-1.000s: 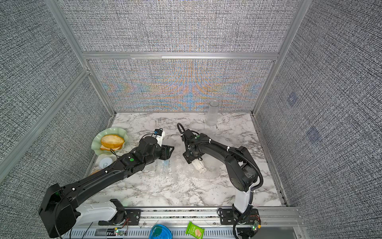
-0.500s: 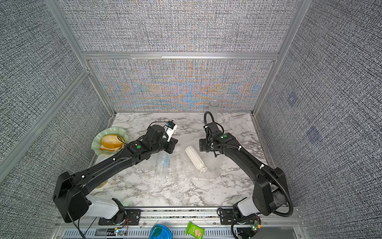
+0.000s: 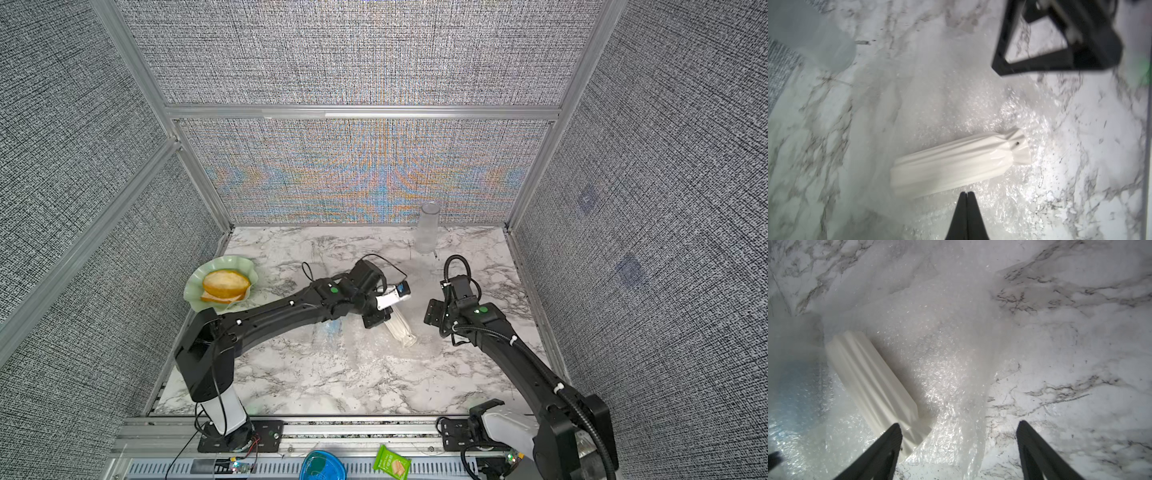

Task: Unwrap the vase from the bubble wrap
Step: Pick up the vase from the bubble wrap.

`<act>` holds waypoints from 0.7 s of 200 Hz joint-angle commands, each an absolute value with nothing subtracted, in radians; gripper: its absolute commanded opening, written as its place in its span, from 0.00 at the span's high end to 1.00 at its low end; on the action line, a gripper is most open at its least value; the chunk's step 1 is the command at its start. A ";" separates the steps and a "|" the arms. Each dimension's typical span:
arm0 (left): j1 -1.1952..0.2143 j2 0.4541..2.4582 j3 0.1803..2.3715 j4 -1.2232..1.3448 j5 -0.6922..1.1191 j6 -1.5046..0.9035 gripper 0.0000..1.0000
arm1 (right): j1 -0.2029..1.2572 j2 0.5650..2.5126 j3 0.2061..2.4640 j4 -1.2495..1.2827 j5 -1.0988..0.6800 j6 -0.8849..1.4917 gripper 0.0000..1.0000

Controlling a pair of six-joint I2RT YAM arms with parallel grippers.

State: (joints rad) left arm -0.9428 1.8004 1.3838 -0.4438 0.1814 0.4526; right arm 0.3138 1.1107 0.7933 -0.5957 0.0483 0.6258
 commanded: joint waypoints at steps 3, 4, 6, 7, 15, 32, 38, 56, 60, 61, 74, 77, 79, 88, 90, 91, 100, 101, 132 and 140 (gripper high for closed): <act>-0.973 1.831 1.383 -0.456 0.150 0.738 1.00 | 0.272 1.055 0.760 -0.574 0.016 0.688 0.18; -0.973 1.830 1.381 -0.454 0.149 0.745 0.99 | 0.269 1.052 0.757 -0.574 0.014 0.690 0.17; -0.976 1.831 1.376 -0.449 0.148 0.760 0.95 | 0.264 1.047 0.755 -0.574 0.011 0.692 0.18; -0.978 1.831 1.374 -0.446 0.147 0.763 0.93 | 0.262 1.043 0.752 -0.573 0.010 0.693 0.18; -0.991 1.831 1.348 -0.419 0.131 0.825 0.88 | 0.240 1.021 0.737 -0.561 -0.013 0.695 0.17; -1.009 1.831 1.313 -0.369 0.098 0.916 0.82 | 0.197 0.986 0.717 -0.555 -0.061 0.692 0.18; -1.010 1.833 1.309 -0.358 0.093 0.938 0.78 | 0.182 0.981 0.712 -0.556 -0.075 0.689 0.18; -1.012 1.848 1.306 -0.349 0.079 1.004 0.72 | 0.153 0.970 0.704 -0.556 -0.105 0.680 0.18; -1.012 1.849 1.305 -0.348 0.076 1.019 0.70 | 0.149 0.967 0.702 -0.555 -0.111 0.677 0.18; -1.012 1.850 1.305 -0.348 0.076 1.023 0.70 | 0.149 0.967 0.702 -0.555 -0.112 0.676 0.18; -1.011 1.852 1.296 -0.343 0.070 1.080 0.64 | 0.139 0.962 0.696 -0.551 -0.122 0.670 0.17; -1.010 1.851 1.292 -0.337 0.066 1.096 0.64 | 0.138 0.962 0.695 -0.550 -0.125 0.669 0.17; -1.013 1.850 1.289 -0.332 0.064 1.106 0.63 | 0.138 0.961 0.694 -0.549 -0.127 0.667 0.17; -1.012 1.844 1.275 -0.317 0.049 1.139 0.59 | 0.133 0.961 0.693 -0.549 -0.133 0.664 0.17; -1.012 1.842 1.272 -0.311 0.047 1.141 0.59 | 0.133 0.960 0.696 -0.548 -0.133 0.663 0.17; -1.012 1.842 1.270 -0.306 0.043 1.140 0.59 | 0.132 0.960 0.695 -0.548 -0.133 0.662 0.17; -1.012 1.841 1.261 -0.288 0.018 1.147 0.59 | 0.129 0.962 0.697 -0.545 -0.138 0.660 0.17; -1.012 1.841 1.260 -0.287 0.016 1.149 0.59 | 0.130 0.962 0.698 -0.545 -0.138 0.659 0.17; -1.011 1.852 1.252 -0.254 -0.036 1.207 0.53 | 0.123 0.971 0.705 -0.533 -0.151 0.651 0.17; -1.011 1.851 1.246 -0.236 -0.052 1.212 0.52 | 0.121 0.972 0.705 -0.531 -0.155 0.650 0.17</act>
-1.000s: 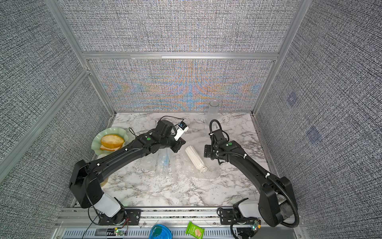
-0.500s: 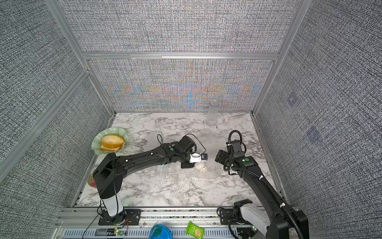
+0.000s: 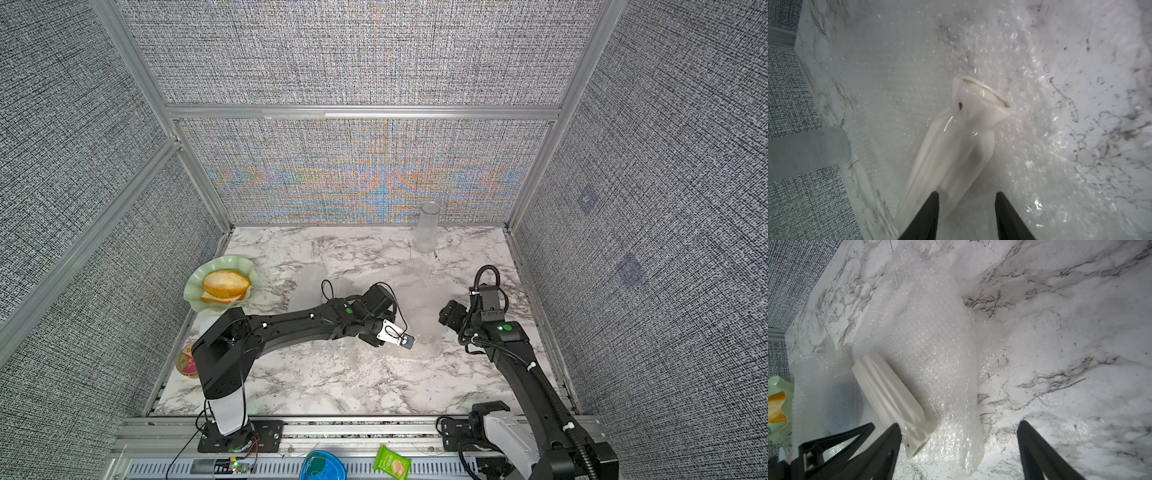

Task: Unwrap the vase from the bubble wrap
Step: Pick up the vase from the bubble wrap.

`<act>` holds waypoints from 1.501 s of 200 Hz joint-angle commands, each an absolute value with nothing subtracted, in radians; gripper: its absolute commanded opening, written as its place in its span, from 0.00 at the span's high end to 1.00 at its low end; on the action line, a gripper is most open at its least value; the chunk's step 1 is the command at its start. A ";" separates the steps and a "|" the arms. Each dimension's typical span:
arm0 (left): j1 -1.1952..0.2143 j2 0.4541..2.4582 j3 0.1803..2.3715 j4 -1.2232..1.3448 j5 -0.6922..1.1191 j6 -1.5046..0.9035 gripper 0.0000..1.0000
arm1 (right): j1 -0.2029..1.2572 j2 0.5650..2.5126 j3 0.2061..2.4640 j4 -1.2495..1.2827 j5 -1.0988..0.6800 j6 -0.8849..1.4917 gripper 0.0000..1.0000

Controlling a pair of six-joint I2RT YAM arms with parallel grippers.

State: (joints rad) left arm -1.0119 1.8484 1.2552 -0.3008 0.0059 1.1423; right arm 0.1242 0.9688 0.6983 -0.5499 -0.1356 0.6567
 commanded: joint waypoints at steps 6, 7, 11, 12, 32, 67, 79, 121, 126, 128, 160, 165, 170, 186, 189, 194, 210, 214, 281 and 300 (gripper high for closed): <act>-1.011 1.851 1.241 -0.221 -0.060 1.220 0.52 | 0.120 0.974 0.707 -0.530 -0.156 0.648 0.17; -1.011 1.851 1.240 -0.219 -0.061 1.222 0.51 | 0.121 0.974 0.707 -0.530 -0.156 0.648 0.17; -1.011 1.852 1.237 -0.211 -0.065 1.231 0.47 | 0.121 0.977 0.706 -0.529 -0.157 0.648 0.17; -1.011 1.853 1.236 -0.209 -0.065 1.233 0.46 | 0.121 0.976 0.707 -0.529 -0.158 0.647 0.16; -1.011 1.869 1.224 -0.182 -0.087 1.277 0.45 | 0.118 0.977 0.705 -0.527 -0.161 0.641 0.16; -1.009 1.880 1.220 -0.147 -0.078 1.315 0.13 | 0.115 0.973 0.704 -0.527 -0.161 0.633 0.15; -1.006 1.896 1.238 -0.155 -0.080 1.321 0.13 | 0.112 0.973 0.704 -0.524 -0.163 0.631 0.15; -0.985 1.949 1.304 -0.210 -0.045 1.330 0.17 | 0.106 0.968 0.704 -0.525 -0.165 0.624 0.15; -0.983 1.957 1.313 -0.217 -0.043 1.329 0.18 | 0.105 0.967 0.704 -0.525 -0.166 0.623 0.15; -0.982 1.960 1.315 -0.220 -0.044 1.329 0.19 | 0.106 0.966 0.702 -0.525 -0.166 0.624 0.15; -0.974 2.020 1.361 -0.255 -0.030 1.323 0.25 | 0.101 0.959 0.700 -0.525 -0.170 0.621 0.15; -0.976 2.026 1.361 -0.250 -0.031 1.323 0.25 | 0.100 0.956 0.699 -0.525 -0.169 0.622 0.15; -0.974 2.035 1.362 -0.242 -0.032 1.322 0.25 | 0.100 0.955 0.702 -0.526 -0.169 0.621 0.15; -0.974 2.059 1.373 -0.229 -0.048 1.324 0.29 | 0.098 0.953 0.708 -0.527 -0.173 0.620 0.15; -0.975 2.062 1.378 -0.226 -0.050 1.324 0.30 | 0.097 0.954 0.707 -0.527 -0.173 0.620 0.15; -0.974 2.069 1.384 -0.224 -0.053 1.323 0.32 | 0.097 0.954 0.712 -0.528 -0.175 0.621 0.15; -0.975 2.074 1.405 -0.234 -0.051 1.324 0.38 | 0.096 0.950 0.723 -0.534 -0.176 0.618 0.15; -0.975 2.073 1.407 -0.235 -0.051 1.327 0.40 | 0.096 0.948 0.723 -0.537 -0.176 0.618 0.15; -0.976 1.997 1.432 -0.268 -0.038 1.304 0.56 | 0.092 0.910 0.750 -0.564 -0.164 0.621 0.16; -0.975 1.954 1.442 -0.287 -0.031 1.289 0.57 | 0.093 0.906 0.755 -0.566 -0.163 0.623 0.16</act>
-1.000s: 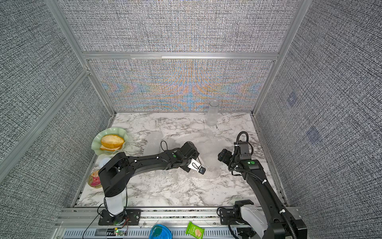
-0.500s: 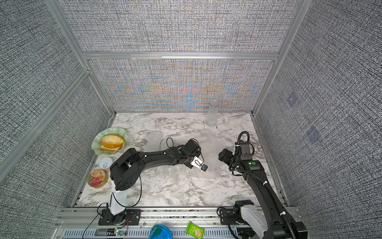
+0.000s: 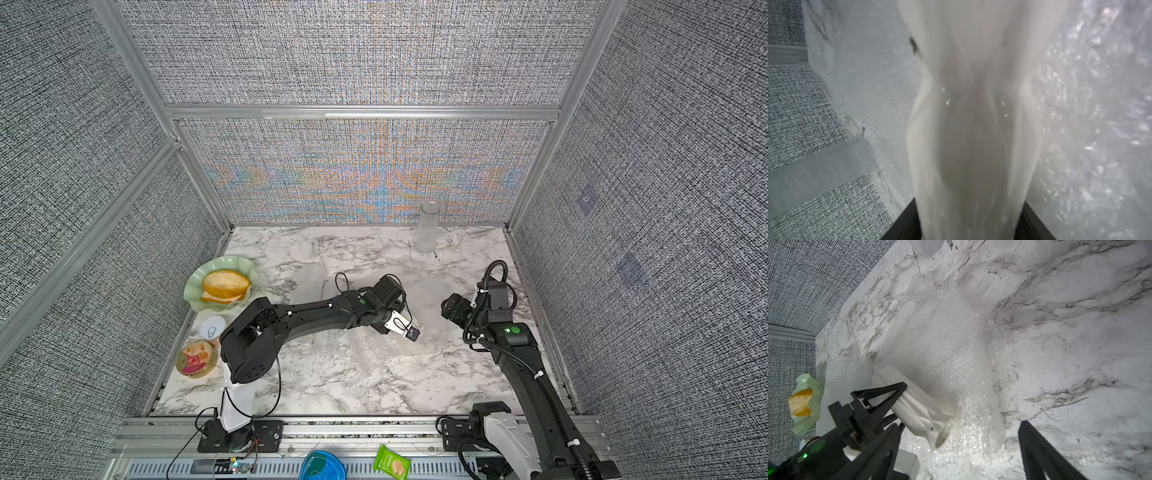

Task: Unwrap the vase from the bubble wrap
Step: Pick up the vase from the bubble wrap, then place the vase at the center of the board.

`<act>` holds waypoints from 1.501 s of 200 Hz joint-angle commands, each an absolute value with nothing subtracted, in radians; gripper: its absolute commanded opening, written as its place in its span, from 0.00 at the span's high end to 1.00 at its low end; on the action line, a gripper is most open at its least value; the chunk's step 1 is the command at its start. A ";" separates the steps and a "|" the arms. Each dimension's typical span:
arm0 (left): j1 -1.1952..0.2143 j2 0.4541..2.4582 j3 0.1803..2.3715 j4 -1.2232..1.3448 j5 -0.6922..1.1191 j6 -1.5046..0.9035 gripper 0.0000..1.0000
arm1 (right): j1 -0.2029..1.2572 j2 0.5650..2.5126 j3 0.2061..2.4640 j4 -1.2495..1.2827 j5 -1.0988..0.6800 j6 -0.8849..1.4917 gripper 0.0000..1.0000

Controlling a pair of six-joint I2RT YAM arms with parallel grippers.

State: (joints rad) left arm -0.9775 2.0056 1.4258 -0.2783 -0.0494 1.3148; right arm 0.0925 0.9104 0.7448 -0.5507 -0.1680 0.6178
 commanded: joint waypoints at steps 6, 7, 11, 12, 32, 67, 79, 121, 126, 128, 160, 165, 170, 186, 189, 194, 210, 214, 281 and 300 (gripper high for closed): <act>-0.977 1.945 1.449 -0.300 -0.029 1.282 0.58 | 0.093 0.904 0.755 -0.567 -0.163 0.625 0.15; -0.977 1.944 1.450 -0.301 -0.029 1.281 0.58 | 0.092 0.904 0.754 -0.567 -0.163 0.626 0.16; -0.978 1.939 1.455 -0.309 -0.027 1.274 0.59 | 0.093 0.903 0.757 -0.568 -0.161 0.625 0.16; -0.978 1.938 1.457 -0.310 -0.026 1.273 0.59 | 0.093 0.902 0.757 -0.568 -0.161 0.624 0.15; -0.977 1.919 1.501 -0.367 0.000 1.218 0.60 | 0.093 0.896 0.763 -0.572 -0.152 0.627 0.16; -0.978 1.948 1.633 -0.536 0.023 1.046 0.59 | 0.092 0.893 0.779 -0.578 -0.134 0.632 0.16; -0.977 1.968 1.681 -0.585 0.026 0.967 0.59 | 0.093 0.891 0.786 -0.582 -0.125 0.633 0.15; -0.974 2.047 1.821 -0.701 0.094 0.645 0.60 | 0.091 0.893 0.783 -0.573 -0.117 0.652 0.15; -0.973 2.052 1.826 -0.705 0.107 0.618 0.60 | 0.092 0.893 0.783 -0.571 -0.119 0.655 0.16; -0.973 2.053 1.828 -0.707 0.113 0.602 0.60 | 0.092 0.893 0.780 -0.568 -0.120 0.657 0.15; -0.949 2.092 1.863 -0.747 0.250 0.437 0.60 | 0.091 0.886 0.764 -0.535 -0.136 0.687 0.16; -0.946 2.097 1.865 -0.748 0.267 0.414 0.61 | 0.091 0.883 0.759 -0.530 -0.137 0.692 0.16; -0.942 2.099 1.863 -0.744 0.284 0.388 0.62 | 0.092 0.881 0.754 -0.523 -0.139 0.696 0.16; -0.931 2.098 1.837 -0.719 0.355 0.324 0.62 | 0.091 0.862 0.730 -0.489 -0.143 0.721 0.16; -0.930 2.097 1.830 -0.712 0.364 0.315 0.62 | 0.092 0.859 0.724 -0.482 -0.143 0.727 0.16; -0.929 2.093 1.814 -0.696 0.386 0.299 0.62 | 0.091 0.851 0.714 -0.467 -0.149 0.737 0.16; -0.924 2.077 1.771 -0.647 0.440 0.261 0.62 | 0.091 0.828 0.671 -0.389 -0.186 0.774 0.15; -0.923 2.073 1.757 -0.634 0.456 0.252 0.62 | 0.091 0.821 0.658 -0.365 -0.198 0.783 0.16; -0.899 1.997 1.643 -0.508 0.700 0.181 0.62 | 0.092 0.643 0.466 0.081 -0.328 0.725 0.15; -0.883 1.960 1.606 -0.468 0.774 0.177 0.61 | 0.093 0.606 0.457 0.135 -0.347 0.693 0.15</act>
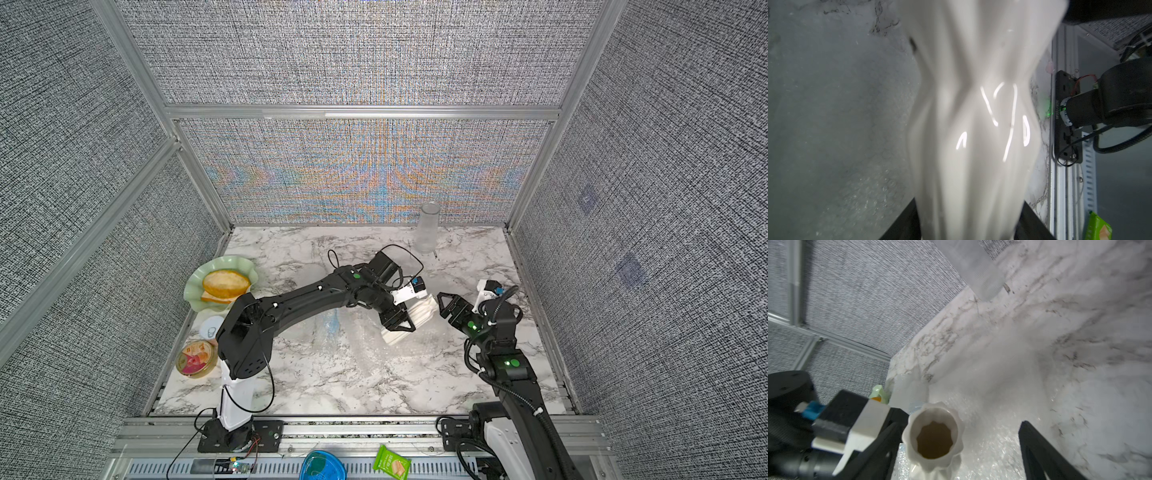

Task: Unwrap the vase from the bubble wrap
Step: Place the vase at the center of the board.

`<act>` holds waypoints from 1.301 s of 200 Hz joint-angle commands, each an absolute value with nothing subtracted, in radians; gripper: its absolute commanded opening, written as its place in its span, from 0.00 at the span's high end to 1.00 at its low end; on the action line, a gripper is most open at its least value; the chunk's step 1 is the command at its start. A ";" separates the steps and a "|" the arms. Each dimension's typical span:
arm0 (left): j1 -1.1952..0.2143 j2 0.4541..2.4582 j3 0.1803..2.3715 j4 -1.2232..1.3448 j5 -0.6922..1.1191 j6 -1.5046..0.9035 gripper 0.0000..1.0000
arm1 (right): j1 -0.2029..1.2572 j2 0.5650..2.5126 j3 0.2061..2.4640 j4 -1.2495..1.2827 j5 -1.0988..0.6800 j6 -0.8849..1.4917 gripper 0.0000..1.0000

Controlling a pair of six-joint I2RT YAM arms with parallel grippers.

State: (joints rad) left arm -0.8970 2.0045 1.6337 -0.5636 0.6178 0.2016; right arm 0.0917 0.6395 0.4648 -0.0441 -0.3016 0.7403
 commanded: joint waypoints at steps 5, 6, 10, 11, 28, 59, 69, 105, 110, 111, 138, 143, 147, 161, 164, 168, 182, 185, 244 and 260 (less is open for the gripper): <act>-0.878 1.956 1.600 -0.459 0.790 0.174 0.61 | 0.093 0.601 0.459 0.148 -0.359 0.685 0.15; -0.877 1.955 1.599 -0.458 0.793 0.174 0.61 | 0.092 0.601 0.458 0.152 -0.361 0.683 0.15; -0.873 1.952 1.595 -0.453 0.803 0.172 0.61 | 0.093 0.600 0.458 0.164 -0.373 0.680 0.16; -0.873 1.952 1.594 -0.452 0.806 0.170 0.61 | 0.092 0.601 0.457 0.167 -0.377 0.677 0.15; -0.862 1.938 1.585 -0.429 0.836 0.158 0.61 | 0.094 0.612 0.457 0.217 -0.433 0.667 0.15; -0.848 1.899 1.542 -0.352 0.884 0.146 0.61 | 0.097 0.660 0.457 0.277 -0.501 0.651 0.16; -0.841 1.892 1.531 -0.330 0.910 0.148 0.61 | 0.102 0.683 0.464 0.297 -0.534 0.647 0.16; -0.826 1.868 1.495 -0.264 0.950 0.141 0.61 | 0.143 0.779 0.494 0.322 -0.580 0.608 0.16; -0.825 1.865 1.491 -0.260 0.949 0.143 0.61 | 0.149 0.788 0.497 0.326 -0.581 0.603 0.16; -0.824 1.865 1.490 -0.260 0.949 0.143 0.61 | 0.151 0.789 0.498 0.326 -0.580 0.602 0.16; -0.818 1.843 1.465 -0.233 0.959 0.127 0.61 | 0.177 0.846 0.535 0.336 -0.578 0.581 0.22; -0.818 1.838 1.459 -0.225 0.958 0.126 0.61 | 0.180 0.855 0.543 0.340 -0.578 0.578 0.23; -0.818 1.835 1.455 -0.219 0.960 0.127 0.61 | 0.182 0.864 0.549 0.341 -0.580 0.575 0.25; -0.816 1.827 1.444 -0.210 0.959 0.124 0.61 | 0.189 0.887 0.577 0.334 -0.587 0.558 0.33; -0.815 1.826 1.444 -0.210 0.959 0.124 0.61 | 0.189 0.892 0.586 0.329 -0.586 0.554 0.35; -0.815 1.824 1.443 -0.210 0.960 0.124 0.61 | 0.189 0.897 0.594 0.327 -0.587 0.554 0.37; -0.812 1.818 1.438 -0.208 0.957 0.121 0.60 | 0.197 0.913 0.618 0.328 -0.597 0.551 0.46; -0.811 1.817 1.435 -0.203 0.956 0.118 0.60 | 0.198 0.915 0.621 0.326 -0.597 0.551 0.48; -0.763 1.735 1.328 0.013 0.951 -0.023 0.52 | 0.254 0.942 0.681 0.270 -0.534 0.517 0.74; -0.736 1.701 1.278 0.100 0.931 -0.080 0.45 | 0.265 0.954 0.717 0.252 -0.497 0.512 0.77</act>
State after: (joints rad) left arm -0.7712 1.7443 1.3212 -0.0959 0.9337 0.0219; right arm 0.2550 0.9440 0.6773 0.2863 -0.5743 0.5461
